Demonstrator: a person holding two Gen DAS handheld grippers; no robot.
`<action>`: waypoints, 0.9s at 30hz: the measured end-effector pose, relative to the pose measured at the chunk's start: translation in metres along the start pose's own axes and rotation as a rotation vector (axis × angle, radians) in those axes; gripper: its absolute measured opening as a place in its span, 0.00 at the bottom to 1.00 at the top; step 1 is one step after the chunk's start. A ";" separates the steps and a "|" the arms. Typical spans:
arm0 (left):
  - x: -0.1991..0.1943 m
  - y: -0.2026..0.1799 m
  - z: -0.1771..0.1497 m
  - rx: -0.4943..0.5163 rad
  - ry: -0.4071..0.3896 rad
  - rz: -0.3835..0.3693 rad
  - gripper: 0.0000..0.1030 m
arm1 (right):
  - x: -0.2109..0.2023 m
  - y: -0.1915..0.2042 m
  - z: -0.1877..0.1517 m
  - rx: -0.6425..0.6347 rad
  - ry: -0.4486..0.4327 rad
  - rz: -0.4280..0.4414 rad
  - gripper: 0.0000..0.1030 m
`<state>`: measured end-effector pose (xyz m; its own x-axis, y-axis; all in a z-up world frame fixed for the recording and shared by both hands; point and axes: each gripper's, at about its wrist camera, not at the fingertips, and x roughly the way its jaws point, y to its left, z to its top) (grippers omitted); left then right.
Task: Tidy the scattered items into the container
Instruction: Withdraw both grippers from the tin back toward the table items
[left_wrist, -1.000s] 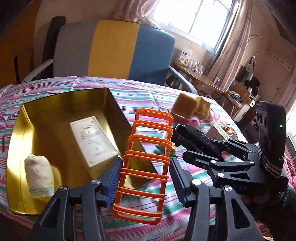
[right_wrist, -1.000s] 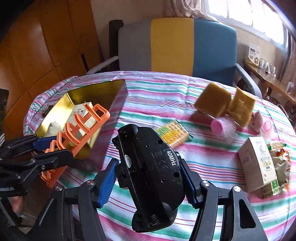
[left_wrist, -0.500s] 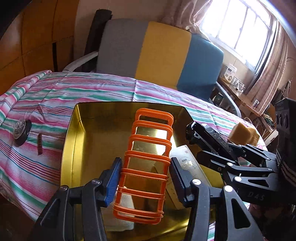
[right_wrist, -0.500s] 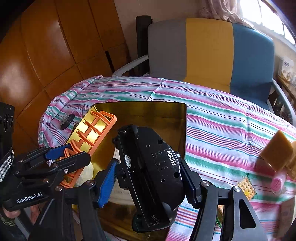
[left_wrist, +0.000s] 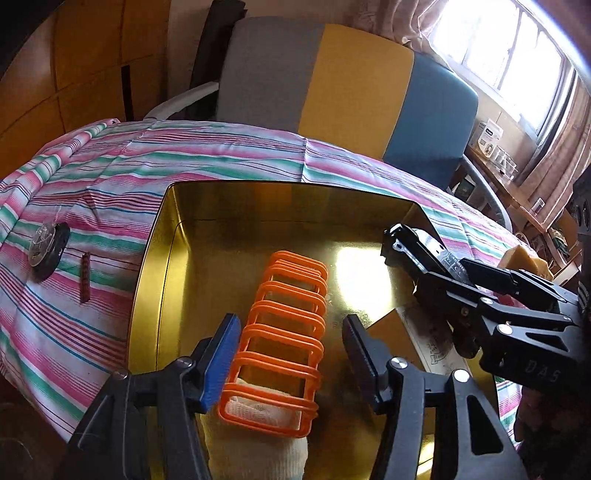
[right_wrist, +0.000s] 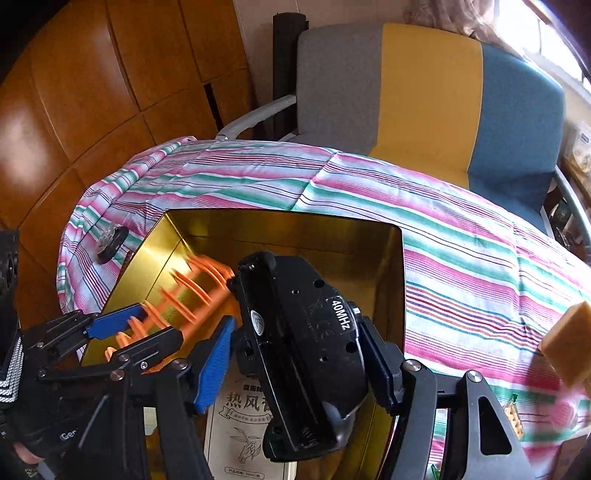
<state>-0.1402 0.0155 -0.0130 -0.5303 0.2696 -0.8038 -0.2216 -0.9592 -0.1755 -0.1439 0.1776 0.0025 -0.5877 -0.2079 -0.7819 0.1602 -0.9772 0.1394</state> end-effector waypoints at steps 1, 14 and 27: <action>-0.001 0.001 0.000 -0.006 -0.002 0.001 0.59 | -0.002 -0.001 -0.001 0.000 -0.005 0.000 0.67; -0.035 -0.013 -0.021 -0.008 -0.057 0.002 0.63 | -0.052 -0.016 -0.042 0.062 -0.083 -0.005 0.78; -0.059 -0.098 -0.055 0.171 -0.031 -0.183 0.63 | -0.114 -0.109 -0.151 0.306 -0.059 -0.106 0.90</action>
<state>-0.0420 0.0889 0.0203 -0.4928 0.4423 -0.7494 -0.4497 -0.8667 -0.2158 0.0252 0.3141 -0.0153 -0.6347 -0.0974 -0.7666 -0.1452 -0.9593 0.2421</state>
